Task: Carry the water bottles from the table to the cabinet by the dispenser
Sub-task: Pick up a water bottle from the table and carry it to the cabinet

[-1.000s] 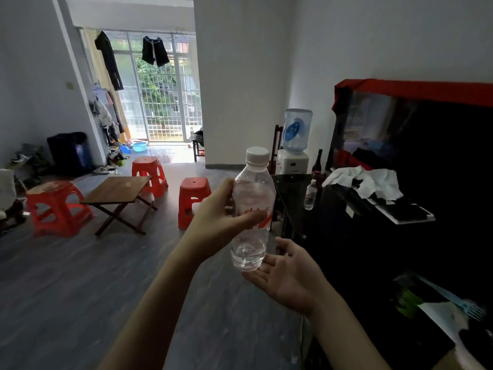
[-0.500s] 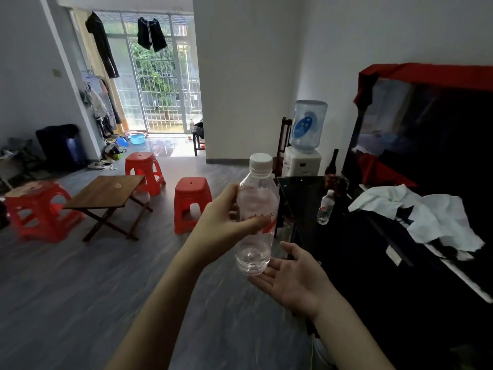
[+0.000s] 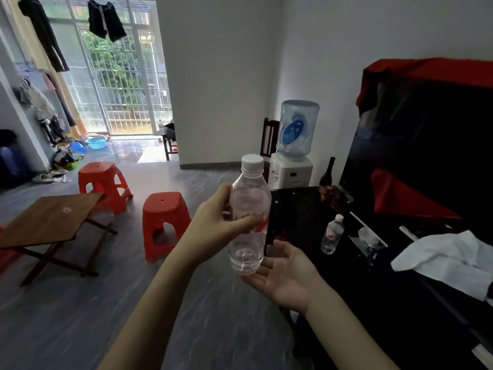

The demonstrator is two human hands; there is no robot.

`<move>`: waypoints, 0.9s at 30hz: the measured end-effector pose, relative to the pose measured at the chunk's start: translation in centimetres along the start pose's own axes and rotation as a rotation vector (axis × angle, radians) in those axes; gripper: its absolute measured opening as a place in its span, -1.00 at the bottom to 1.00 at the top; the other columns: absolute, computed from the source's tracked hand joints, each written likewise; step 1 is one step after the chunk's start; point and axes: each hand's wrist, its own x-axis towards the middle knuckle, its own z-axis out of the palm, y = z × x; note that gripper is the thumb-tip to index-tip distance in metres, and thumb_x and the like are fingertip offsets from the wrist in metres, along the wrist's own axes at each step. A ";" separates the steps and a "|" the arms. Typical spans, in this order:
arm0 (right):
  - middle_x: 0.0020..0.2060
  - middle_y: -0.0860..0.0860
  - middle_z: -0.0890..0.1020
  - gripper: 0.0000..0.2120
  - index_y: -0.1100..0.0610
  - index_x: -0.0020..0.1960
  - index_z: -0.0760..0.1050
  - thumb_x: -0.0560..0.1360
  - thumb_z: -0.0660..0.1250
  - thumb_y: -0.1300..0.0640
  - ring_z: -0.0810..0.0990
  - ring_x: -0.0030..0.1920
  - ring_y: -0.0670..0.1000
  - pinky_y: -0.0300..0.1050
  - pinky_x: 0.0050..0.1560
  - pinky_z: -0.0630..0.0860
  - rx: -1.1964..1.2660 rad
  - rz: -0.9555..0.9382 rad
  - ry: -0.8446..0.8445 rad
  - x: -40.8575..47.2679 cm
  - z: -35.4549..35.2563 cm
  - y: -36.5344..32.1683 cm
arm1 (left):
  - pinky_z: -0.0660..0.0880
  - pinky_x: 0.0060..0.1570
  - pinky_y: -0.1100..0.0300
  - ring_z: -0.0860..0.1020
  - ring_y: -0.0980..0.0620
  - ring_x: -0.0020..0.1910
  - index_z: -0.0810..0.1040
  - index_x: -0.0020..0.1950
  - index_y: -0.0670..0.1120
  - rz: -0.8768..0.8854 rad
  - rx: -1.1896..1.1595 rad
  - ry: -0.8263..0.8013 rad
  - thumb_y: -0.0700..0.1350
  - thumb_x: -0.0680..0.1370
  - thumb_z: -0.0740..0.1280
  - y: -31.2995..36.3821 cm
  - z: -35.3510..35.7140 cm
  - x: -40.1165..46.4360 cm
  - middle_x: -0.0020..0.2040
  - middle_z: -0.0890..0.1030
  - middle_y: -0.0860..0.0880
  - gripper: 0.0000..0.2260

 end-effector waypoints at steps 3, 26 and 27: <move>0.09 0.39 0.64 -0.45 0.45 0.22 0.47 0.60 0.16 -0.06 0.72 -0.11 0.31 0.14 -0.06 0.64 0.005 -0.027 0.033 3.1 0.1 -3.0 | 0.63 0.07 0.13 0.65 0.21 0.10 0.46 0.22 0.25 0.014 0.014 -0.062 0.18 0.34 0.53 -1.6 0.1 4.2 0.12 0.65 0.24 -0.50; 0.17 0.40 0.60 -0.42 0.46 0.26 0.45 0.62 0.13 -0.08 0.55 0.24 0.31 0.11 0.46 0.32 0.142 -0.143 0.266 32.5 -0.7 -31.3 | 0.54 0.08 0.38 0.63 0.27 0.08 0.49 0.26 0.08 0.016 0.024 -0.247 0.02 0.40 0.57 -19.5 2.3 43.3 0.10 0.65 0.24 -0.52; 0.17 0.40 0.60 -0.42 0.46 0.26 0.44 0.62 0.14 -0.08 0.54 0.27 0.31 0.12 0.46 0.31 0.153 -0.141 0.267 33.1 -0.6 -32.0 | 0.56 0.10 0.32 0.64 0.25 0.08 0.49 0.26 0.07 0.010 0.027 -0.254 0.02 0.41 0.57 -20.0 2.4 44.3 0.10 0.66 0.21 -0.52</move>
